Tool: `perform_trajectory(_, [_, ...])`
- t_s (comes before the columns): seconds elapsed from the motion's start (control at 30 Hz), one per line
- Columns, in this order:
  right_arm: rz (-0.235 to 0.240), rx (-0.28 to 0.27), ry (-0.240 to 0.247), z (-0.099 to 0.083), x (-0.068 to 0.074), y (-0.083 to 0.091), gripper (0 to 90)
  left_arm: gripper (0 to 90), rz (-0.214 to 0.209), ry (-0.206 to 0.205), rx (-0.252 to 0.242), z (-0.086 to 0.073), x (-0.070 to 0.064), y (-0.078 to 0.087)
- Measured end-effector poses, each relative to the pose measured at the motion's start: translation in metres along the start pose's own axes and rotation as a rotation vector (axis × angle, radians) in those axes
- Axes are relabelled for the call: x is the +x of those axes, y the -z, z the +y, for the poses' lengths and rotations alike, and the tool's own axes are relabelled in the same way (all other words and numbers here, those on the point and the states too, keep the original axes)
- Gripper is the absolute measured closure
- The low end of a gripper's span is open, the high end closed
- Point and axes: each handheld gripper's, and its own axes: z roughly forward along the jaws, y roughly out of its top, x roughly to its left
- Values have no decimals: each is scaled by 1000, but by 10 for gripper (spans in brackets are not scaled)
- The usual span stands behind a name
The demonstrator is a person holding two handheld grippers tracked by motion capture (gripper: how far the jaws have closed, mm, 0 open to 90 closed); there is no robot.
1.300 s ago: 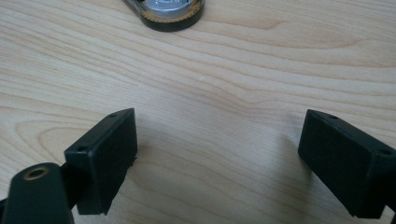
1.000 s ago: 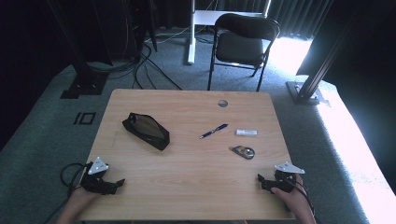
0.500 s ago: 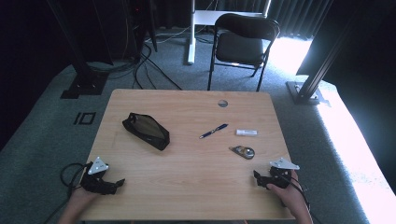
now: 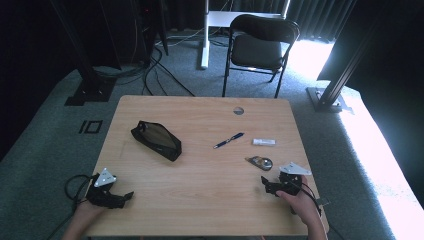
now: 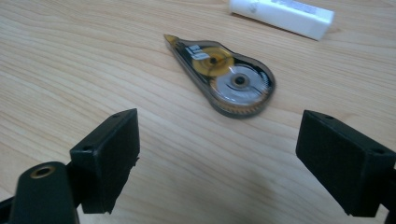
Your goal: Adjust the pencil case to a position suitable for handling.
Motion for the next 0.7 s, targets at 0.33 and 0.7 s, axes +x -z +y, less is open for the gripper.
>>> perform_trajectory(0.33, [40, -29, 14, 15, 14, -9, 138, 16, 0, 0, 1, 0, 0, 0])
perform_trajectory(0.7, [83, -52, 58, 36, 36, -19, 144, 16, 0, 0, 2, 0, 0, 0])
